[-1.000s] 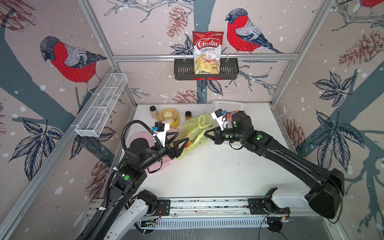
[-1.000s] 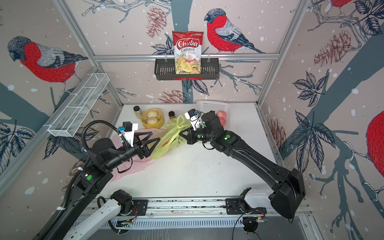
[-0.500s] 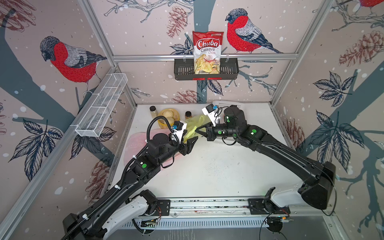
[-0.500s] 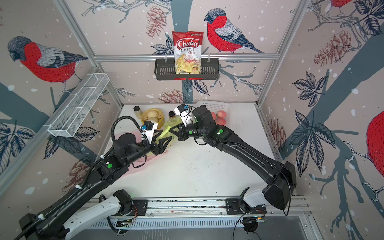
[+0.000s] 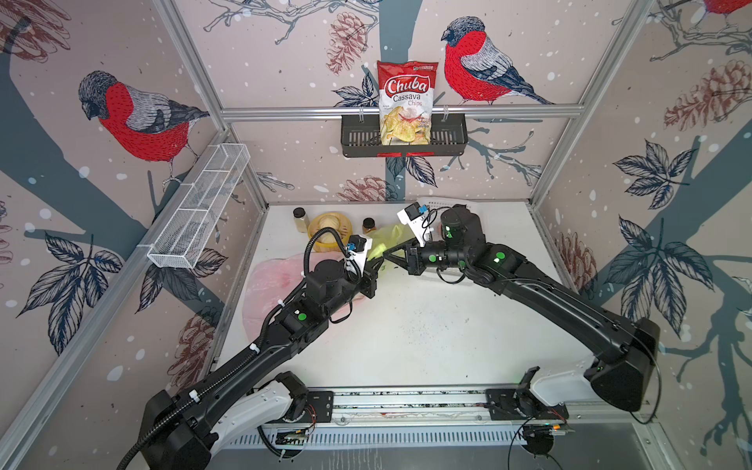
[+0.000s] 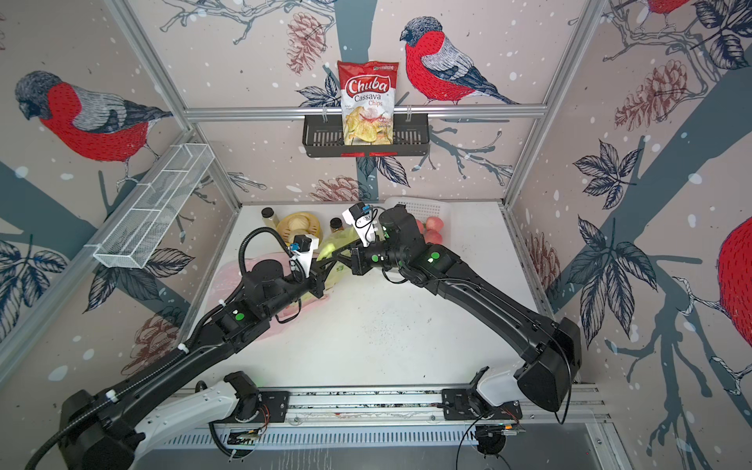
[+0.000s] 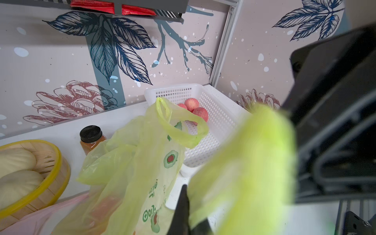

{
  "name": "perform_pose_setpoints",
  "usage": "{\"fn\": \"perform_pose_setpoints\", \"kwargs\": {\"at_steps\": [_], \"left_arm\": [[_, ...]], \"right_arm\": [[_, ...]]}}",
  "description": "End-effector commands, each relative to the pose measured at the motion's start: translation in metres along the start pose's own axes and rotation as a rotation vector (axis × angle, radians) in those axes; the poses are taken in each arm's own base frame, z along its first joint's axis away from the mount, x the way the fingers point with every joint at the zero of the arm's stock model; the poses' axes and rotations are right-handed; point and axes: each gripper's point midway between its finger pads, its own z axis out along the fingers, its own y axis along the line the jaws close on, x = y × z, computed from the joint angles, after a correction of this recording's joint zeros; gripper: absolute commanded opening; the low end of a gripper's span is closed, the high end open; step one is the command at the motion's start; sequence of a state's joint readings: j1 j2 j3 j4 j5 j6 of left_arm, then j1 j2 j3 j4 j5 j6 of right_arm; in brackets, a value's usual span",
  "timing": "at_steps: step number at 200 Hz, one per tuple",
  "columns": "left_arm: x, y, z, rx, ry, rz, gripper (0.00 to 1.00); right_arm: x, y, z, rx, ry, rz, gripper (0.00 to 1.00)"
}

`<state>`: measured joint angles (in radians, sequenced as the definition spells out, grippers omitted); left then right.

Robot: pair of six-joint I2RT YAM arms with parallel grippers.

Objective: Place the peach into a plastic bag & tie a knot
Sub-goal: Adjust the plastic bag at the center of the board.

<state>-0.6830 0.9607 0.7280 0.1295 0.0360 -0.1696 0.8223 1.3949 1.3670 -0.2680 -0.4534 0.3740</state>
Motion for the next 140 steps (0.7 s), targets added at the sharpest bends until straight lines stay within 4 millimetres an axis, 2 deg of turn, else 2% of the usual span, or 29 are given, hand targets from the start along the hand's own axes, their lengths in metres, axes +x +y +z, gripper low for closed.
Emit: {"fn": "perform_pose_setpoints", "kwargs": {"at_steps": [1,15,24,40,51,74,109,140], "left_arm": [[-0.017,0.006,-0.002,-0.035,-0.061,-0.013,0.00],[-0.018,0.008,-0.005,-0.050,-0.069,-0.018,0.00],[-0.017,0.009,-0.006,-0.054,-0.072,-0.020,0.00],[-0.018,0.011,-0.009,-0.066,-0.077,-0.019,0.00],[-0.017,0.013,-0.010,-0.074,-0.074,-0.017,0.00],[-0.017,0.016,-0.013,-0.082,-0.072,-0.019,0.00],[-0.016,0.019,-0.016,-0.081,-0.071,-0.029,0.00],[-0.015,0.020,-0.018,-0.071,-0.072,-0.036,0.00]], "right_arm": [[-0.010,-0.045,-0.019,0.202,-0.068,0.042,0.72],[-0.006,-0.075,-0.026,0.336,-0.061,0.033,0.76],[0.000,-0.084,-0.024,0.399,-0.032,-0.007,0.77],[0.016,-0.086,-0.012,0.462,0.039,-0.108,0.81],[0.027,-0.083,-0.003,0.503,0.084,-0.183,0.88],[0.038,-0.087,0.007,0.610,0.126,-0.288,0.99],[0.034,-0.105,0.015,0.794,0.118,-0.351,1.00],[0.020,-0.120,0.017,0.918,0.092,-0.370,1.00]]}}
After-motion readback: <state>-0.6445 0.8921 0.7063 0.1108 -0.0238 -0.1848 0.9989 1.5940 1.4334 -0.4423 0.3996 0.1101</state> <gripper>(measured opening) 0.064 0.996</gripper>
